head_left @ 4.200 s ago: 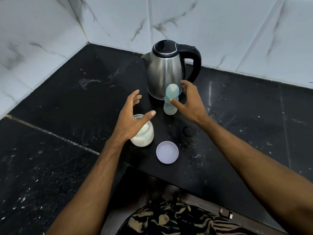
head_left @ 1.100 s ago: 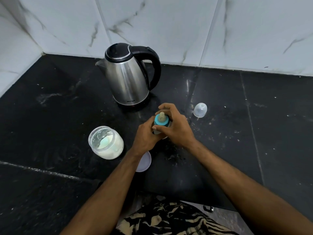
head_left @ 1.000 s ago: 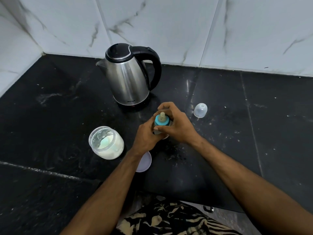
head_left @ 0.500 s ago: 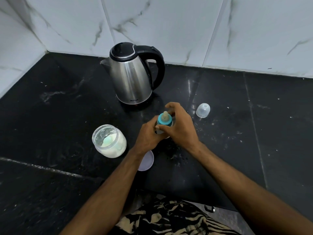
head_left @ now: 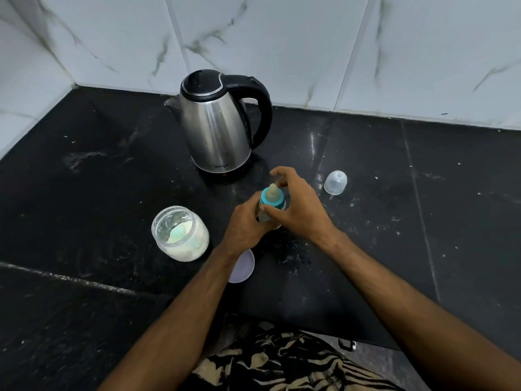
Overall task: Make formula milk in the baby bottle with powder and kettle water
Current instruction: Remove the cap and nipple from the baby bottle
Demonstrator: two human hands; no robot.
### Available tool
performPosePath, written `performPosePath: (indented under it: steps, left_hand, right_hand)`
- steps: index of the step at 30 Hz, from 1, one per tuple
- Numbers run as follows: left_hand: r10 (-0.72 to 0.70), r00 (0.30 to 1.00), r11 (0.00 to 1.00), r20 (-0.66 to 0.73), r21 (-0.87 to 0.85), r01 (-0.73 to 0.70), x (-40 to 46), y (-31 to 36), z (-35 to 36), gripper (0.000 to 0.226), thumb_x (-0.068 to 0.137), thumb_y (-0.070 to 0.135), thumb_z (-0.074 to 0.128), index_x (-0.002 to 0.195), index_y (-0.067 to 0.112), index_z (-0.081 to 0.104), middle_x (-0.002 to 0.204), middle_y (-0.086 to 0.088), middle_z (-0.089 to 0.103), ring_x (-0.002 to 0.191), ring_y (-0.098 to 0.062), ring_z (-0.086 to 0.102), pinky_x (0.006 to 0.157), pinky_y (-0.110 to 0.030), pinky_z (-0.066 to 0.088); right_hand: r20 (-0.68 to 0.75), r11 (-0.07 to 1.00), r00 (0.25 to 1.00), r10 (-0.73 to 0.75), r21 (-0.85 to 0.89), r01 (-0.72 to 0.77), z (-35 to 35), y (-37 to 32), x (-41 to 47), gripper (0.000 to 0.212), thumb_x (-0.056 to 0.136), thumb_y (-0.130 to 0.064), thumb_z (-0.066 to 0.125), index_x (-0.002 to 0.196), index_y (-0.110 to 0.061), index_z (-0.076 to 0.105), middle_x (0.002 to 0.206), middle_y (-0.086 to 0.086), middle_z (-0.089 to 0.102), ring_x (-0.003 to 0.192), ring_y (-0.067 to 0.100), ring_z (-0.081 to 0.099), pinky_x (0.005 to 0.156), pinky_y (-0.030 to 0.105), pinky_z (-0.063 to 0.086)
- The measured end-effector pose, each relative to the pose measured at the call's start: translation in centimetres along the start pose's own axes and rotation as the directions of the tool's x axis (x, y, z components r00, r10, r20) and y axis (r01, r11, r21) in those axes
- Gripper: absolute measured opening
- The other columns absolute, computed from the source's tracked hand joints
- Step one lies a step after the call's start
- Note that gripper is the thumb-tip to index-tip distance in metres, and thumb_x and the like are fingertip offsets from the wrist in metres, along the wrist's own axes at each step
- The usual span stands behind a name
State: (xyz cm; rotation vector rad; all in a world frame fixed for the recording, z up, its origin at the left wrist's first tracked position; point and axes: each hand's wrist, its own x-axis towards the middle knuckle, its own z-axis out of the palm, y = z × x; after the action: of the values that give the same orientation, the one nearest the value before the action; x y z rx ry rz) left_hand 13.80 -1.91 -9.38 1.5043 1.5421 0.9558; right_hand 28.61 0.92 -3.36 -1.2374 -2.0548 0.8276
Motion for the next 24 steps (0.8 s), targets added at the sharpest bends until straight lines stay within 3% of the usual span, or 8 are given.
performPosePath:
  steps: [3,5,8,10,13,16,20,24]
  left_hand:
    - [0.012,1.0,1.0,-0.007,0.015,-0.012,-0.08,-0.1,-0.08,0.057,0.077,0.022,0.082,0.128,0.027,0.057,0.111,0.016,0.067,0.103,0.001,0.065,0.091,-0.022,0.054]
    - [0.021,1.0,0.999,-0.008,0.027,-0.021,-0.08,-0.09,-0.12,0.056,0.079,0.024,0.081,0.129,0.025,0.057,0.111,0.015,0.068,0.103,0.003,0.065,0.09,-0.019,0.052]
    - [0.024,1.0,0.999,0.005,0.03,-0.024,0.04,-0.04,0.01,0.061,0.079,0.023,0.081,0.133,0.021,0.054,0.123,0.009,0.065,0.11,-0.003,0.062,0.092,-0.016,0.05]
    - [0.026,1.0,0.999,0.005,0.023,-0.026,0.04,-0.06,0.1,0.064,0.078,0.021,0.082,0.135,0.021,0.052,0.125,0.008,0.064,0.112,-0.004,0.061,0.092,-0.015,0.049]
    - [0.031,1.0,0.999,-0.003,0.011,-0.031,-0.04,-0.37,0.12,0.061,0.079,0.019,0.081,0.133,0.022,0.054,0.118,0.011,0.066,0.111,-0.007,0.064,0.096,-0.026,0.053]
    - [0.037,0.999,0.999,-0.016,0.032,-0.037,0.03,-0.61,0.05,0.057,0.081,0.023,0.079,0.133,0.025,0.055,0.114,0.015,0.066,0.108,-0.003,0.064,0.096,-0.029,0.054]
    - [0.028,1.0,0.999,0.013,0.02,-0.028,0.21,-0.83,0.22,0.064,0.078,0.026,0.082,0.135,0.027,0.051,0.125,0.01,0.065,0.114,-0.006,0.063,0.097,-0.027,0.053]
    - [0.024,1.0,0.999,0.006,0.033,-0.024,0.2,-1.03,0.12,0.059,0.077,0.032,0.078,0.132,0.027,0.054,0.111,0.017,0.066,0.107,-0.001,0.065,0.094,-0.027,0.054]
  right_hand:
    - [0.129,0.997,0.991,-0.025,0.071,0.016,-0.44,0.03,-0.04,0.073,0.077,-0.014,0.076,0.141,-0.019,0.04,0.13,-0.002,0.055,0.118,0.012,0.05,0.101,0.036,0.047]
    - [0.14,0.999,0.99,-0.024,0.034,0.019,-0.33,0.08,-0.09,0.08,0.076,-0.021,0.08,0.144,-0.019,0.039,0.14,0.0,0.046,0.126,0.013,0.046,0.106,0.038,0.044]
    - [0.022,0.996,1.0,0.016,-0.085,-0.015,0.12,0.03,0.04,0.079,0.074,-0.037,0.084,0.14,-0.018,0.043,0.126,0.001,0.053,0.115,0.016,0.05,0.1,0.038,0.046]
    - [-0.002,0.993,1.0,0.015,-0.115,-0.015,0.24,-0.1,0.12,0.073,0.076,-0.032,0.082,0.137,-0.019,0.044,0.116,-0.002,0.058,0.107,0.016,0.052,0.096,0.041,0.048]
    - [0.093,1.0,0.996,0.0,0.003,-0.001,0.07,-0.21,0.11,0.074,0.077,-0.017,0.076,0.141,-0.022,0.04,0.124,-0.005,0.056,0.114,0.011,0.048,0.1,0.041,0.048]
    - [0.142,1.0,0.99,-0.01,0.017,0.008,-0.03,-0.11,0.11,0.083,0.075,-0.022,0.079,0.146,-0.021,0.036,0.142,0.001,0.044,0.128,0.015,0.043,0.107,0.042,0.044]
    - [0.003,0.992,1.0,0.023,-0.122,-0.023,0.2,-0.17,0.2,0.075,0.077,-0.034,0.081,0.14,-0.018,0.042,0.118,0.001,0.055,0.108,0.017,0.053,0.095,0.04,0.05]
    - [0.11,0.999,0.994,-0.029,-0.035,0.033,-0.08,-0.42,0.1,0.076,0.076,-0.016,0.075,0.143,-0.02,0.039,0.124,-0.002,0.056,0.113,0.015,0.054,0.098,0.043,0.049]
